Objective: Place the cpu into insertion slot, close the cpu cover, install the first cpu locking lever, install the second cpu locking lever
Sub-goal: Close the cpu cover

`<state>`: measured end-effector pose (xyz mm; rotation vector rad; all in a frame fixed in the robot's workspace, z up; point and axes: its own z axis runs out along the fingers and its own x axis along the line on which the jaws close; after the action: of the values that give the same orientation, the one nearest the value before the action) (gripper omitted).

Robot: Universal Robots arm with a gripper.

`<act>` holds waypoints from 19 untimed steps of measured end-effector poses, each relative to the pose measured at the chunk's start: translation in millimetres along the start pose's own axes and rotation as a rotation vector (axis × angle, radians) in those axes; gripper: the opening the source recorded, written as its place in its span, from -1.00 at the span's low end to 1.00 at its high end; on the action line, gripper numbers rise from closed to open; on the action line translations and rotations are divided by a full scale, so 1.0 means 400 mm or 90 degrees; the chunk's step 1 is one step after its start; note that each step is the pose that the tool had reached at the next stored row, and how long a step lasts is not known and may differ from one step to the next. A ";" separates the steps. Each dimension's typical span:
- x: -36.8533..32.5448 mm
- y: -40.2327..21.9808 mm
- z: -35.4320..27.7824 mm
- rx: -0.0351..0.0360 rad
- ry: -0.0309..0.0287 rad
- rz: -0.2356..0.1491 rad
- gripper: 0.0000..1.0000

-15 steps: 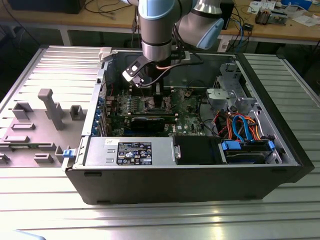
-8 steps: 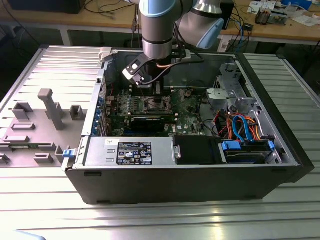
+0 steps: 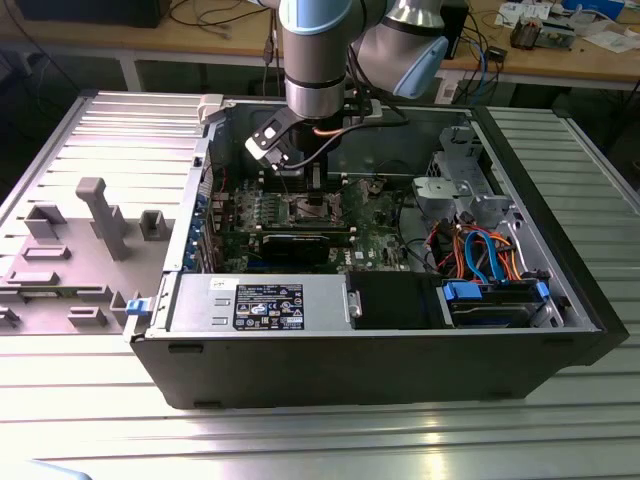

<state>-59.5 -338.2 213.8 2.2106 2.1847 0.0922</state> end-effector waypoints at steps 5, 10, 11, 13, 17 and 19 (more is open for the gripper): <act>0.000 0.000 0.000 0.0000 -0.0001 0.000 -0.79; 0.000 0.001 -0.008 0.0030 -0.0001 0.000 -0.79; 0.000 0.001 -0.008 0.0063 -0.0001 0.000 -0.79; 0.000 0.001 -0.013 0.0088 -0.0003 0.000 -0.79; 0.001 0.003 -0.036 0.0092 -0.0002 0.000 -0.79; 0.001 0.004 -0.051 0.0092 -0.0002 0.000 -0.79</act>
<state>-59.3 -338.2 234.2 2.2183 2.1920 0.0763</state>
